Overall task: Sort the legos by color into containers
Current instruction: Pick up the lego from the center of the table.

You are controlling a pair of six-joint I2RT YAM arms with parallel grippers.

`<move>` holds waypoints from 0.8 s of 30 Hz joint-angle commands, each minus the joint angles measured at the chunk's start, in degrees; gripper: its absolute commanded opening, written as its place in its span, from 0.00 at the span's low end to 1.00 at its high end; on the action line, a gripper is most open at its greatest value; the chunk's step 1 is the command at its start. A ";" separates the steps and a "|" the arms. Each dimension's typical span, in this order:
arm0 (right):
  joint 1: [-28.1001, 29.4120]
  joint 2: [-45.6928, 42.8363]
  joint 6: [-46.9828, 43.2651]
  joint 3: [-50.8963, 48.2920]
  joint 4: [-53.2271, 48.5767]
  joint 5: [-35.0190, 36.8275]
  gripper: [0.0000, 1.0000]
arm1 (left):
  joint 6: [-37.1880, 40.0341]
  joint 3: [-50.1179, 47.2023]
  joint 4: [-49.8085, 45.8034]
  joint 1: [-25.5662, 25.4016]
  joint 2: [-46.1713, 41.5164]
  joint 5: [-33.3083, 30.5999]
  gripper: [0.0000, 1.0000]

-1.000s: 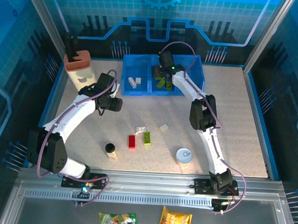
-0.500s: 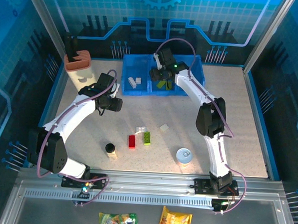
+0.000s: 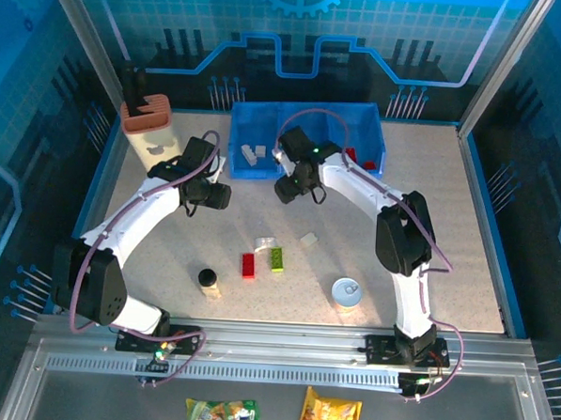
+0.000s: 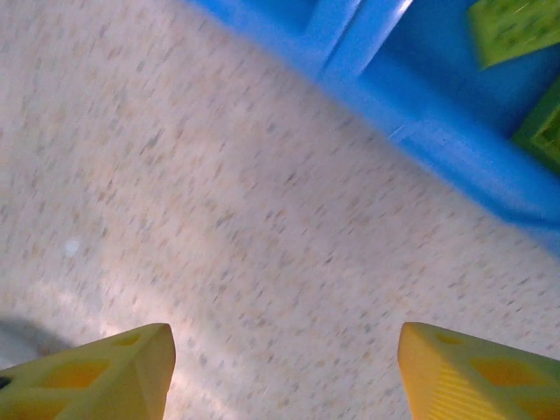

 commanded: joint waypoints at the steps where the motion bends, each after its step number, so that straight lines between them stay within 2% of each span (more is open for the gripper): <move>1: 1.70 -4.15 -5.57 -4.13 -1.27 -5.60 0.69 | 0.11 -0.46 -0.07 0.42 -1.07 0.80 0.54; 5: 3.47 -6.00 -15.11 -8.68 0.61 -13.41 0.68 | 0.12 -0.47 -0.03 0.42 -1.07 0.71 0.54; 13: 7.99 -7.34 -34.63 -15.66 6.53 -17.53 0.62 | 0.12 -0.62 0.00 0.42 -1.67 -0.59 0.54; 19: 11.06 -6.00 -45.67 -15.54 6.64 -17.69 0.61 | -0.36 -0.47 -0.18 1.43 -2.45 -3.34 0.53; 24: 13.11 -2.59 -51.05 -12.65 3.97 -14.91 0.61 | -1.50 -0.77 0.55 4.32 -4.50 -4.19 0.54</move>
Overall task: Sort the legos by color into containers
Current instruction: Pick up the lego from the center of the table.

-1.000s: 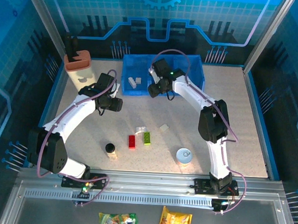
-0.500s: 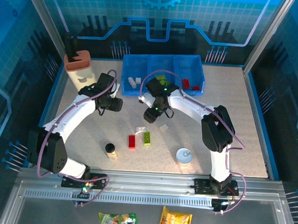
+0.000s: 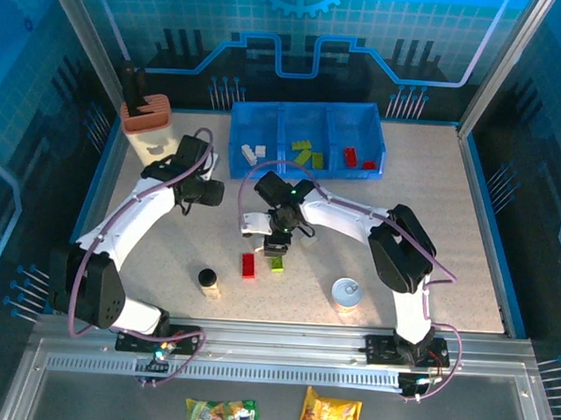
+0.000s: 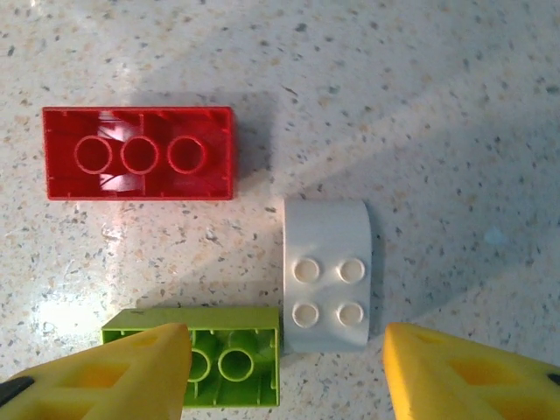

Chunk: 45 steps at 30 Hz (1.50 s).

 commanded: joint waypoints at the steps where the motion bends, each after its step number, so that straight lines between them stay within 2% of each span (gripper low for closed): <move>1: 1.56 2.85 -6.72 3.84 -2.26 1.12 0.60 | -1.57 -0.84 0.67 2.43 -3.14 -1.55 0.54; 7: 2.74 7.45 -6.72 9.59 -5.30 3.99 0.60 | -2.74 -1.26 1.81 5.88 -5.24 0.38 0.55; 18: 3.70 13.77 -5.36 15.99 -11.43 8.86 0.60 | -2.99 -1.27 1.96 6.90 -5.57 2.35 0.56; 45: 3.28 16.89 -2.72 14.44 -10.02 12.09 0.50 | -2.86 -1.53 1.87 7.35 -5.27 2.87 0.56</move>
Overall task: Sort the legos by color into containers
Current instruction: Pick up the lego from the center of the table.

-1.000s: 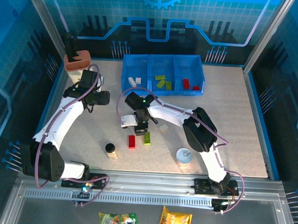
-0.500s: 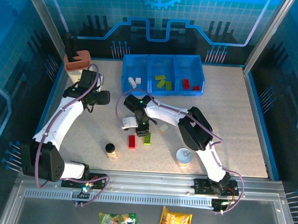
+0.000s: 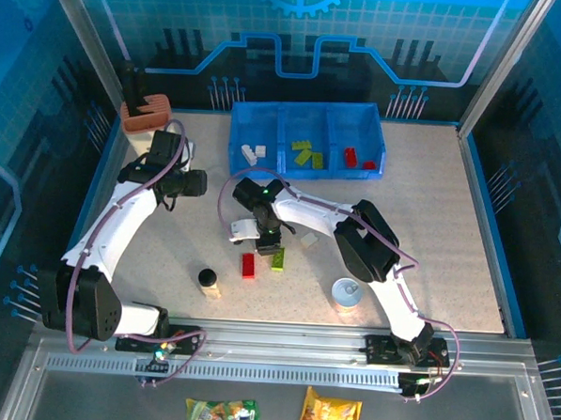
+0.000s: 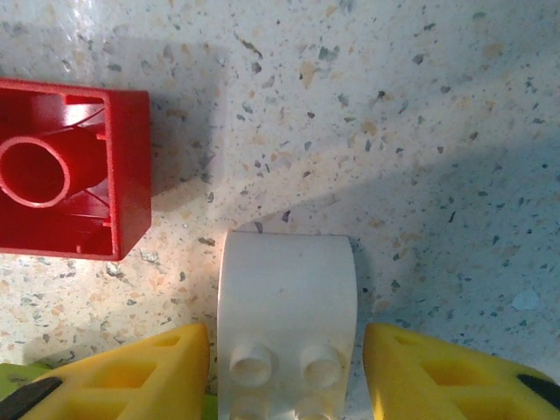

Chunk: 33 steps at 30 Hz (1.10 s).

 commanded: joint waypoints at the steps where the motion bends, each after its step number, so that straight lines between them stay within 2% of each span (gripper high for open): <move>1: 0.48 2.55 0.17 -0.70 0.04 1.22 0.49 | -0.26 -1.09 0.12 0.58 -0.94 0.89 0.56; 9: 0.41 2.91 0.86 -1.90 1.75 1.33 0.46 | -0.31 -1.09 0.14 0.58 -1.02 0.88 0.56; 22: -0.05 0.46 1.34 -2.06 2.70 0.65 0.30 | -0.31 -1.14 0.20 0.66 -0.94 1.07 0.56; 33: -1.89 -3.38 1.29 -1.57 6.58 2.17 0.26 | -0.38 -1.09 0.12 0.68 -0.88 1.22 0.56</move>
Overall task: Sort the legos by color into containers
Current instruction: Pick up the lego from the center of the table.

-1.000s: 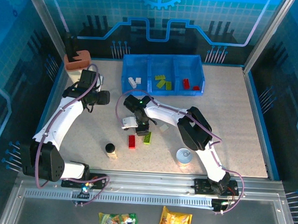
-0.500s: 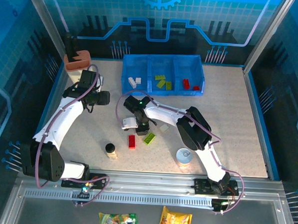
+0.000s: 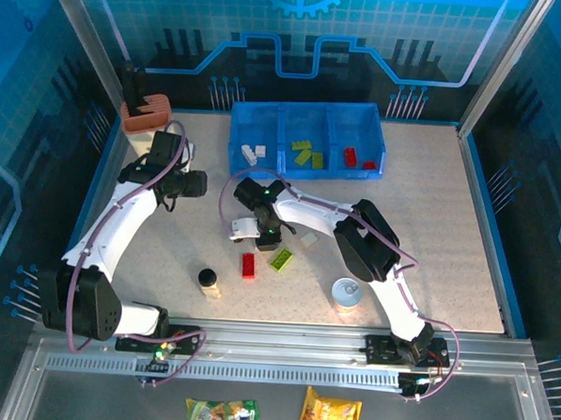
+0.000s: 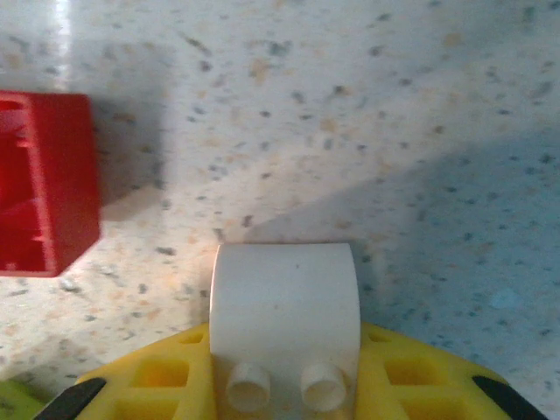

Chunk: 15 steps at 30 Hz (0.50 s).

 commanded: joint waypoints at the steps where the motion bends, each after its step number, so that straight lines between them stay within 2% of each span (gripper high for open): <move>1: -1.27 -3.48 -0.04 -0.42 3.93 1.93 0.26 | -0.39 -0.74 0.15 0.67 -0.94 1.24 0.56; 15: -2.86 -3.04 -3.61 4.06 20.63 12.34 0.27 | -0.41 -0.83 0.13 0.75 -1.12 1.42 0.56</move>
